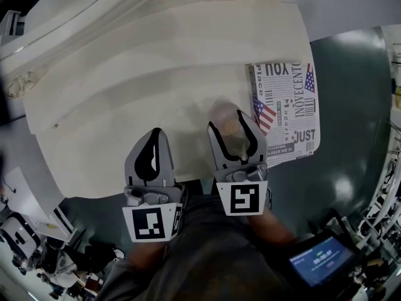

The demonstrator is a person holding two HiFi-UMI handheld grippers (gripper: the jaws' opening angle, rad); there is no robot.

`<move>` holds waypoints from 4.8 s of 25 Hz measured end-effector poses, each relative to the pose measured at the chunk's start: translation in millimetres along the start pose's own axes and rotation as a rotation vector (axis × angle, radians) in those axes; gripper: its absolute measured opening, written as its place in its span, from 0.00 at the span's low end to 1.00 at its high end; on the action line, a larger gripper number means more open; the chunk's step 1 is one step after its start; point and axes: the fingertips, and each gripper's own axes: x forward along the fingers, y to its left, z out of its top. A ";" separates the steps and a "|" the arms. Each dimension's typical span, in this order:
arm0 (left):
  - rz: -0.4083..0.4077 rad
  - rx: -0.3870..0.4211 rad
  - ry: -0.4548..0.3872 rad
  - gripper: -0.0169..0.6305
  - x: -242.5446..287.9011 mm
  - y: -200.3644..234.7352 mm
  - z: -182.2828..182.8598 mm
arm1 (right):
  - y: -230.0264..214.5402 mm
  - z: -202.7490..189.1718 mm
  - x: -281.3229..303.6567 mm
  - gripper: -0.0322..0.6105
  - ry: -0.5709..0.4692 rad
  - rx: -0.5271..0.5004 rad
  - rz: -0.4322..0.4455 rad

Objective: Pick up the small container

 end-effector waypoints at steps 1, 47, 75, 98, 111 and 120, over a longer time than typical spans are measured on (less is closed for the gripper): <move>-0.001 0.000 0.002 0.05 0.4 0.5 -0.4 | 0.0 -0.4 -0.2 0.40 0.000 0.002 -0.002; 0.005 0.011 -0.031 0.05 -1.7 3.8 17.1 | -13.9 31.8 1.6 0.27 -0.088 0.093 -0.014; 0.088 0.066 -0.256 0.05 -51.4 -3.4 117.4 | -12.7 157.0 -54.0 0.27 -0.274 0.024 0.055; 0.104 0.099 -0.310 0.05 -70.4 -14.5 142.1 | -5.3 189.7 -75.2 0.27 -0.340 -0.021 0.085; 0.106 0.103 -0.317 0.05 -76.7 -15.3 140.8 | -2.5 188.5 -79.6 0.27 -0.345 -0.034 0.084; 0.111 0.097 -0.326 0.05 -80.7 -17.0 142.8 | -0.2 190.7 -83.0 0.27 -0.358 -0.036 0.096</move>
